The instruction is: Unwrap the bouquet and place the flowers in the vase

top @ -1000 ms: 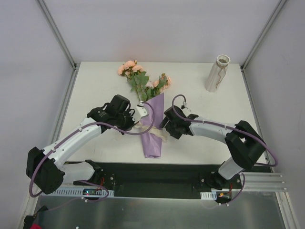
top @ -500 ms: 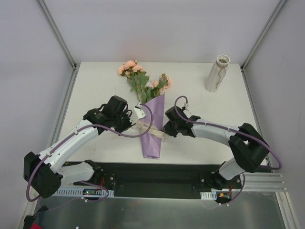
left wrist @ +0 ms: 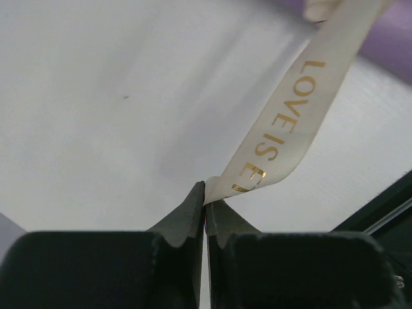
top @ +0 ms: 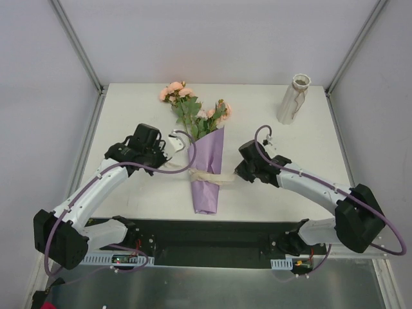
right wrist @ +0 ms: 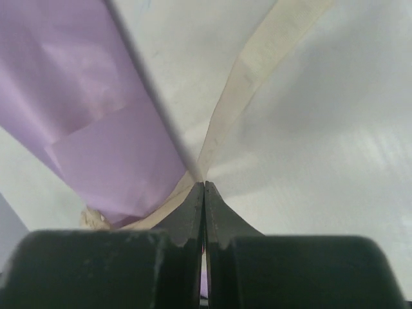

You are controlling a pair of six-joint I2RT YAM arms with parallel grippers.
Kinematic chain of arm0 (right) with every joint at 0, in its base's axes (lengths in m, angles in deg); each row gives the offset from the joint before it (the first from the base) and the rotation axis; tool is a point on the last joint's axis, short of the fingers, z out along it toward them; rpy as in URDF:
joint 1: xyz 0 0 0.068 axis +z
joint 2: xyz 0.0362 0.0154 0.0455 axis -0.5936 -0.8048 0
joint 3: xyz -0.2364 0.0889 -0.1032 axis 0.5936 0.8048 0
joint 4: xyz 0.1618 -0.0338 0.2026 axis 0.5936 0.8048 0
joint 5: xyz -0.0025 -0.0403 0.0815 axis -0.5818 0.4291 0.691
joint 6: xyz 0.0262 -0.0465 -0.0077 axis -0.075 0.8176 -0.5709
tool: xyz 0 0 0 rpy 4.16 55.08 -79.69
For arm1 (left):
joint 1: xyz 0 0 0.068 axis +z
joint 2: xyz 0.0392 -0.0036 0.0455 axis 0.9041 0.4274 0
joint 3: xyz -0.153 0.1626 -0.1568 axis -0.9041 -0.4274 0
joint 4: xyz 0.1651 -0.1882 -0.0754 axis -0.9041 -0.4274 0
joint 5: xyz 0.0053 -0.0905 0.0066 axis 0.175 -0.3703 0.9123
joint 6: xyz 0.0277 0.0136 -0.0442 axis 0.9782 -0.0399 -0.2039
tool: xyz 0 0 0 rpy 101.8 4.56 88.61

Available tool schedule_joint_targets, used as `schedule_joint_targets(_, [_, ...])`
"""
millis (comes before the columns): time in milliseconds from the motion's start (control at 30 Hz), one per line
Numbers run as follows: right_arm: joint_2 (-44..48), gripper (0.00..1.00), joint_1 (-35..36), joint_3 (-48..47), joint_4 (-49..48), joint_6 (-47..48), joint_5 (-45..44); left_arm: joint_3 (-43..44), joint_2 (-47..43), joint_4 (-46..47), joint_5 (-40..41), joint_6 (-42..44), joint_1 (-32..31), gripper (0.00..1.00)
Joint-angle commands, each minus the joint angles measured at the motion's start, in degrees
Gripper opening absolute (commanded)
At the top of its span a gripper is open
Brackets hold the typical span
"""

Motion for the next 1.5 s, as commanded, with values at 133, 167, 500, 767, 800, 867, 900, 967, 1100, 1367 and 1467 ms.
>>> schedule_joint_targets(133, [9.63,0.01,-11.79,-2.52,8.85,12.11,-8.45,1.13,-0.22,-0.42,1.67,4.22,18.22,0.00])
schedule_joint_targets(167, [10.43,0.01,-13.21,-2.87,9.29,13.51,-8.71,1.31,-0.13,0.02,1.59,4.40,19.82,0.00])
schedule_joint_targets(500, [19.75,0.01,-30.44,-5.60,18.95,26.53,-18.54,0.87,4.70,9.95,11.33,3.44,33.81,0.10])
schedule_joint_targets(767, [19.06,0.78,-36.87,-11.57,23.71,33.30,-25.77,6.58,4.09,6.36,2.93,-1.75,32.59,0.99])
schedule_joint_targets(800, [18.62,0.81,-36.87,-12.27,23.89,33.91,-25.59,7.46,3.04,4.26,-1.80,-2.88,31.88,0.99])
schedule_joint_targets(867, [18.35,0.88,-36.61,-12.81,23.01,34.97,-24.37,9.39,1.63,2.66,-6.74,-3.86,28.29,0.99])
schedule_joint_targets(900, [18.52,0.89,-36.00,-12.98,21.79,36.02,-23.67,10.27,0.67,2.40,-7.72,-5.17,26.36,0.99])
schedule_joint_targets(967, [18.61,0.89,-31.35,-13.24,20.47,37.25,-23.66,11.85,0.92,1.96,-6.16,-6.67,18.63,0.99])
schedule_joint_targets(1100, [15.90,0.89,-14.60,-12.89,15.12,39.10,-23.22,15.81,4.77,1.25,-13.77,-11.15,12.29,0.99])
schedule_joint_targets(1367, [14.49,0.82,-3.92,-4.02,-4.22,38.14,-5.57,24.59,19.71,4.24,-29.86,-10.36,9.73,0.99])
schedule_joint_targets(1467, [10.45,0.80,-0.84,-3.66,-7.65,37.35,-1.78,28.82,25.34,4.24,-30.41,-12.12,9.29,0.99])
